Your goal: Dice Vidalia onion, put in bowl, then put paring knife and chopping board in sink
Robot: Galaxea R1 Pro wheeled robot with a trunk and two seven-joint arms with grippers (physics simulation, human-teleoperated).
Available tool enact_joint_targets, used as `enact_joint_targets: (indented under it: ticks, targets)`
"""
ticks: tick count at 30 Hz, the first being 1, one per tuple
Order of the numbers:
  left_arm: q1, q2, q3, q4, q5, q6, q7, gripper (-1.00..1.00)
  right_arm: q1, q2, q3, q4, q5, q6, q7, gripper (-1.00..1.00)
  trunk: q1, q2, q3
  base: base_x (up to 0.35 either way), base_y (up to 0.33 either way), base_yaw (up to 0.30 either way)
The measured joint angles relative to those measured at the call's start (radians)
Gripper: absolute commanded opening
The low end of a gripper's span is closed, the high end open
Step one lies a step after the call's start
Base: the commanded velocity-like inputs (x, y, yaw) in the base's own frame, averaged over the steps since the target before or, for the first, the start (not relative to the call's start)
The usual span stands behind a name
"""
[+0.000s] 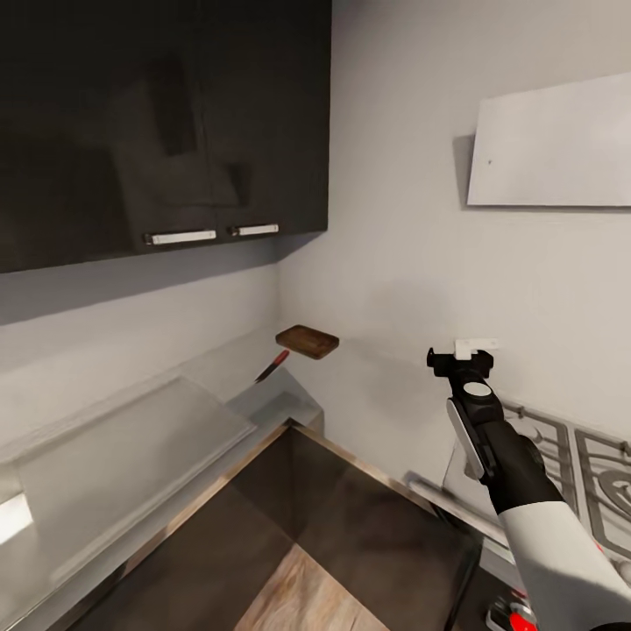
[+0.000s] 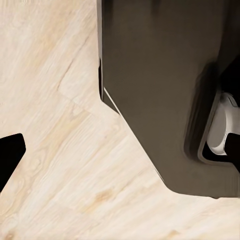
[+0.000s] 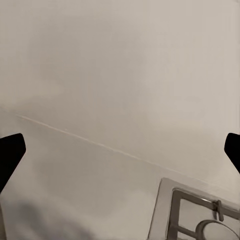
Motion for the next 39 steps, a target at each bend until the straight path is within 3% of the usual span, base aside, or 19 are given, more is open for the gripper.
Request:
enact_joint_targets:
  ticks: [7, 21, 39]
  targets:
    - [-0.001, -0.007, 0.001, 0.000, 0.000, 0.000, 0.000, 1.00, 0.000, 0.000, 0.000, 0.000, 0.000, 0.000, 0.000, 1.00, -0.027, 0.048, 0.020, 0.210, 0.000, 0.029]
    - [0.000, -0.008, 0.001, 0.000, 0.000, 0.000, 0.000, 1.00, 0.000, 0.000, 0.000, 0.000, 0.000, 0.000, -0.002, 1.00, -0.026, 0.049, 0.013, 0.014, 0.000, 0.258]
    - [0.000, -0.012, 0.000, 0.000, 0.000, 0.000, 0.001, 1.00, 0.000, 0.000, 0.000, 0.000, 0.000, 0.000, -0.002, 1.00, -0.027, 0.049, 0.012, 0.196, -0.143, 0.017]
